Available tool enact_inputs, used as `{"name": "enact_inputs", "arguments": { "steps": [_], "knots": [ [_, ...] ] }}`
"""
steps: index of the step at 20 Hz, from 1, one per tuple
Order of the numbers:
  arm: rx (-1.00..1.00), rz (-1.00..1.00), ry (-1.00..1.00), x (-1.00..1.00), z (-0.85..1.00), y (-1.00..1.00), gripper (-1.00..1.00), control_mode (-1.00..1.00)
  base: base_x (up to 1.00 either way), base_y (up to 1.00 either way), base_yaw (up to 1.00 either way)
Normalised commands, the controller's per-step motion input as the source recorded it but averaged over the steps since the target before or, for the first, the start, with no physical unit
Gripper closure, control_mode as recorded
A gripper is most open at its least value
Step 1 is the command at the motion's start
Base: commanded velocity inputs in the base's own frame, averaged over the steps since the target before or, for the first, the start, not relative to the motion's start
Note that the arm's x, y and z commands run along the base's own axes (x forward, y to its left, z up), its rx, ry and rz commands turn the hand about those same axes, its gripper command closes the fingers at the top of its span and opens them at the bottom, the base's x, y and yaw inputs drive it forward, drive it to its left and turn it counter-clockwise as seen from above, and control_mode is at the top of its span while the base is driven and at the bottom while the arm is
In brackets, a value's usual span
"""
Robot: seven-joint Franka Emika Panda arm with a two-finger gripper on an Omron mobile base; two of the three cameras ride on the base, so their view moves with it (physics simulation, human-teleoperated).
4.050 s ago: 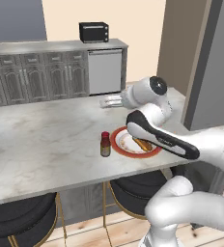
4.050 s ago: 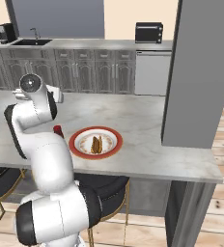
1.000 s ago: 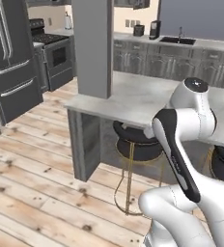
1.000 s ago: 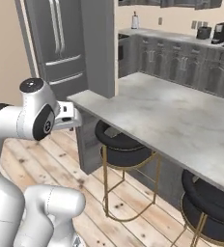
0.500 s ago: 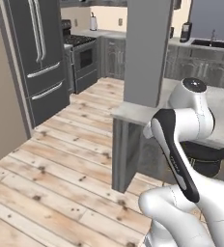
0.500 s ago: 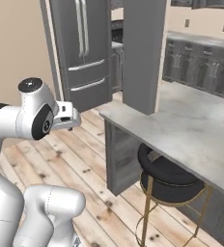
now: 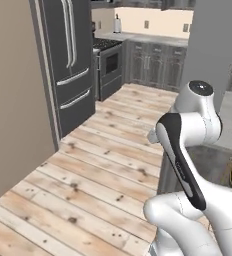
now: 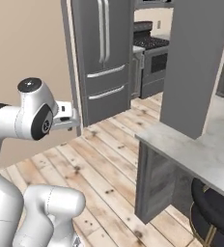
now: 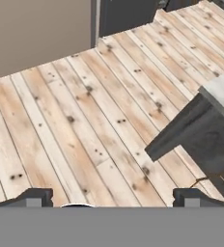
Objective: Move the hot dog bun to the plate on the dining table and place the condiment next to that plate. Then navigate to the fridge and take the sausage and place it on the plate as well.
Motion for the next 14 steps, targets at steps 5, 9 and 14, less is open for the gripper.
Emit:
{"name": "enact_inputs", "arguments": {
  "steps": [5, 9, 14],
  "knots": [
    [0.00, 0.00, 0.00, 0.00, 0.00, 0.00, -1.00, 1.00, 1.00, 0.32, 0.00],
    [0.00, 0.00, 0.00, 0.00, 0.00, 0.00, -1.00, 1.00, 1.00, 0.03, -0.04],
    [0.00, 0.00, 0.00, 0.00, 0.00, 0.00, -1.00, 1.00, 1.00, 0.00, -0.22]
  ]
}}
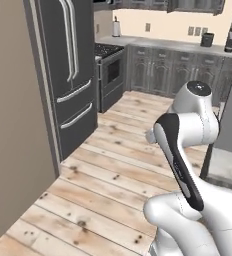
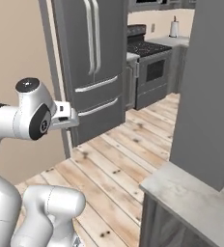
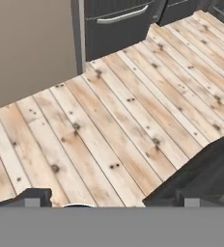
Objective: Move the hot dog bun to the plate on the dining table and place the condiment next to that plate. Then navigate to the fridge and take the sausage and place it on the plate as well.
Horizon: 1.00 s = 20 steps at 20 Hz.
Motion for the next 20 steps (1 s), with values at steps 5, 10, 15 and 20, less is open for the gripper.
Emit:
{"name": "enact_inputs", "arguments": {
  "steps": [5, 10, 15, 20],
  "knots": [
    [0.00, 0.00, 0.00, 0.00, 0.00, 0.00, -1.00, 1.00, 0.85, 0.43, -0.32],
    [0.00, 0.00, 0.00, 0.00, 0.00, 0.00, -1.00, 1.00, 0.64, 0.88, -0.34],
    [0.00, 0.00, 0.00, 0.00, 0.00, 0.00, -1.00, 1.00, 0.86, 0.75, -0.27],
    [0.00, 0.00, 0.00, 0.00, 0.00, 0.00, -1.00, 1.00, 1.00, 0.12, -0.07]
  ]
}}
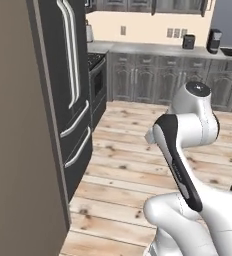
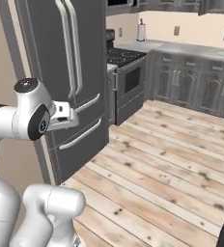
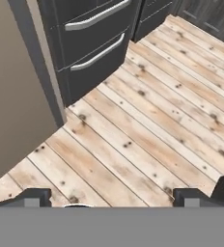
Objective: Move the hot dog bun to the plate on the dining table and place the condiment next to that plate. Then navigate to the fridge and take the sausage and place it on the plate as well.
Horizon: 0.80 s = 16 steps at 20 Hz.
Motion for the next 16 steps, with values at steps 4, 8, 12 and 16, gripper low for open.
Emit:
{"name": "enact_inputs", "arguments": {
  "steps": [4, 8, 12, 16],
  "knots": [
    [0.00, 0.00, 0.00, 0.00, 0.00, 0.00, -1.00, 1.00, 1.00, -0.01, 0.00],
    [0.00, 0.00, 0.00, 0.00, 0.00, 0.00, -1.00, 1.00, 1.00, -0.12, 0.21],
    [0.00, 0.00, 0.00, 0.00, 0.00, 0.00, -1.00, 1.00, 1.00, 0.00, 0.51],
    [0.00, 0.00, 0.00, 0.00, 0.00, 0.00, -1.00, 1.00, 0.92, 0.00, 0.61]
  ]
}}
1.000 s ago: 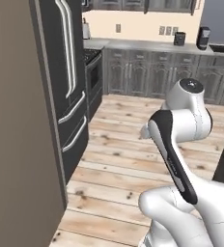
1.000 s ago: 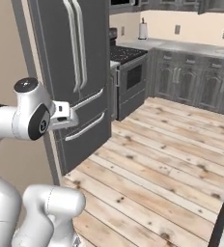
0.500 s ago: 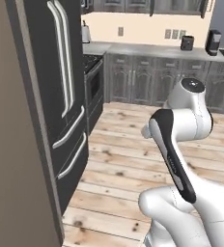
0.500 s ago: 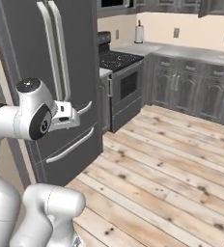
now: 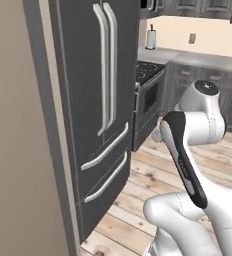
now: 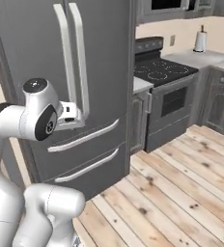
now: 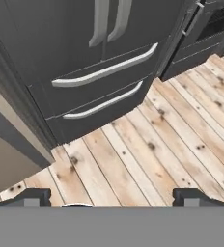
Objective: Move the hot dog bun to the plate on the dining table and place the condiment next to that plate. Then navigate to the fridge and take the sausage and place it on the plate as well.
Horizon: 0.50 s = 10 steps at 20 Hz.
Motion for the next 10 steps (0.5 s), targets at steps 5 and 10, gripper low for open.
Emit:
{"name": "enact_inputs", "arguments": {
  "steps": [5, 10],
  "knots": [
    [0.00, 0.00, 0.00, 0.00, 0.00, 0.00, -1.00, 1.00, 0.50, -0.25, 0.66],
    [0.00, 0.00, 0.00, 0.00, 0.00, 0.00, -1.00, 1.00, 0.12, -0.61, 0.58]
  ]
}}
